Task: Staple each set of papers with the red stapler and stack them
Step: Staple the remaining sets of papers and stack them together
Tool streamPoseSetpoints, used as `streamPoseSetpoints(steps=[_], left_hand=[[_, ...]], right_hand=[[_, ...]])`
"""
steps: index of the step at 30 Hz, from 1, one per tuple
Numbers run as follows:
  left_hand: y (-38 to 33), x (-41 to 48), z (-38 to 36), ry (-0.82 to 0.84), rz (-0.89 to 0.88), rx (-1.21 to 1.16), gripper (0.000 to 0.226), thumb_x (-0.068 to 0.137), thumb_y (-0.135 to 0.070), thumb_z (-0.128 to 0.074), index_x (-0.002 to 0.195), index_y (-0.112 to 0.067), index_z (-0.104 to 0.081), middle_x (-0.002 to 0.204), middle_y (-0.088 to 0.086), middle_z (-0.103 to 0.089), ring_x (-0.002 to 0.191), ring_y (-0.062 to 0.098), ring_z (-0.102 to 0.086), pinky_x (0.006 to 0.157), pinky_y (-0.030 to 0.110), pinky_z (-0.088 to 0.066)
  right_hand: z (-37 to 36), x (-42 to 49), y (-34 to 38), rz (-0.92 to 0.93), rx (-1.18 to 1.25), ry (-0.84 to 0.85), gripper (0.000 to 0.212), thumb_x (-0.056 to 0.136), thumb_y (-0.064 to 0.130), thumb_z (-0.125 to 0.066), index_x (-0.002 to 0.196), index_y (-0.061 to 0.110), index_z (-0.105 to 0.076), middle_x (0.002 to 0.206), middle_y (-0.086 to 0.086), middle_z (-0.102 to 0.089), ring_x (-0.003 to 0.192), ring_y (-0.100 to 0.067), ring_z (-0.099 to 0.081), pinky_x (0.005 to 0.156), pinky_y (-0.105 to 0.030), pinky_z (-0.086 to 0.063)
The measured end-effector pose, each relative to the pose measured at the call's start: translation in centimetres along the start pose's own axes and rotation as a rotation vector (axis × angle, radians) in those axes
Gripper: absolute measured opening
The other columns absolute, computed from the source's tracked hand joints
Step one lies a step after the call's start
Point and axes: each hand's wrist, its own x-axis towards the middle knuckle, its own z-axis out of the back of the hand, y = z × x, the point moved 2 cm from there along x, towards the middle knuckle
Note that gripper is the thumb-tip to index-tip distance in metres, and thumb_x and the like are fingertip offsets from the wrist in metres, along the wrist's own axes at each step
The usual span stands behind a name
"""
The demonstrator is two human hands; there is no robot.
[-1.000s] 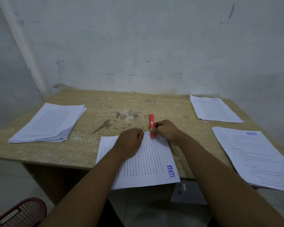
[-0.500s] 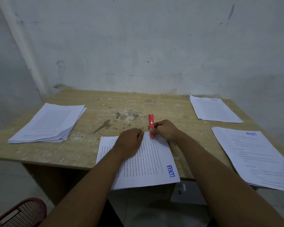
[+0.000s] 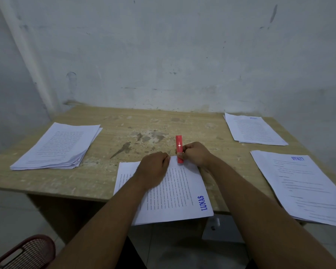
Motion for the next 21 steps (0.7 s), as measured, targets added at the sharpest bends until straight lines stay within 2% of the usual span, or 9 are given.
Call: streamPoseSetpoints(steps=[7, 10, 12, 14, 16, 18, 21], left_hand=[[0.0, -0.1, 0.0, 0.01, 0.009, 0.007, 0.039, 0.11, -0.037, -0.035, 0.082, -0.02, -0.055, 0.075, -0.004, -0.054, 0.072, 0.017, -0.053, 0.074, 0.041, -0.048], [0.1, 0.0, 0.0, 0.011, 0.01, 0.007, 0.038, 0.11, -0.037, -0.035, 0.083, -0.02, -0.056, 0.076, -0.005, -0.054, 0.073, 0.017, -0.053, 0.075, 0.041, -0.048], [0.1, 0.0, 0.1, 0.01, 0.01, 0.004, 0.038, 0.11, -0.036, -0.035, 0.083, -0.02, -0.056, 0.076, -0.005, -0.055, 0.073, 0.017, -0.054, 0.075, 0.041, -0.049], [0.1, 0.0, 0.1, 0.009, 0.008, 0.007, 0.038, 0.11, -0.036, -0.035, 0.082, -0.02, -0.056, 0.076, -0.005, -0.054, 0.073, 0.018, -0.053, 0.074, 0.041, -0.048], [0.2, 0.0, 0.0, 0.01, 0.01, 0.013, 0.038, 0.11, -0.036, -0.034, 0.081, -0.022, -0.054, 0.075, -0.006, -0.053, 0.072, 0.016, -0.053, 0.073, 0.041, -0.048], [0.2, 0.0, 0.0, 0.012, 0.016, 0.013, 0.037, 0.11, -0.037, -0.034, 0.081, -0.023, -0.054, 0.075, -0.006, -0.053, 0.072, 0.015, -0.052, 0.073, 0.039, -0.047], [0.1, 0.0, 0.0, 0.013, 0.014, 0.006, 0.038, 0.11, -0.037, -0.034, 0.081, -0.022, -0.054, 0.075, -0.006, -0.053, 0.072, 0.015, -0.053, 0.072, 0.039, -0.046]], right_hand=[[-0.1, -0.1, 0.1, 0.011, -0.015, -0.004, 0.026, 0.093, 0.026, -0.075, 0.101, 0.003, -0.083, 0.109, -0.018, -0.078, 0.099, -0.034, -0.071, 0.094, -0.044, -0.054], [-0.2, -0.3, 0.2, 0.002, 0.012, -0.015, 0.023, 0.094, 0.024, -0.075, 0.1, 0.004, -0.083, 0.106, -0.018, -0.078, 0.091, -0.029, -0.068, 0.093, -0.044, -0.055], [-0.3, -0.5, 0.4, -0.004, 0.027, -0.023, 0.02, 0.093, 0.023, -0.075, 0.1, 0.006, -0.083, 0.104, -0.016, -0.078, 0.095, -0.031, -0.071, 0.09, -0.041, -0.055], [-0.4, -0.6, 0.5, -0.004, 0.042, -0.031, 0.017, 0.092, 0.02, -0.075, 0.1, 0.007, -0.084, 0.102, -0.014, -0.079, 0.093, -0.03, -0.071, 0.082, -0.036, -0.055], [-0.5, -0.8, 0.6, -0.013, 0.05, -0.033, 0.016, 0.093, 0.017, -0.074, 0.101, 0.008, -0.083, 0.099, -0.013, -0.078, 0.083, -0.022, -0.068, 0.07, -0.029, -0.052], [-0.5, -0.9, 0.6, -0.022, 0.056, -0.03, 0.016, 0.094, 0.018, -0.074, 0.104, 0.009, -0.083, 0.099, -0.01, -0.077, 0.081, -0.017, -0.066, 0.066, -0.025, -0.048], [-0.3, -1.0, 0.2, -0.037, 0.109, -0.012, 0.02, 0.094, 0.022, -0.075, 0.109, 0.01, -0.082, 0.107, -0.009, -0.078, 0.096, -0.023, -0.07, 0.073, -0.026, -0.05]])
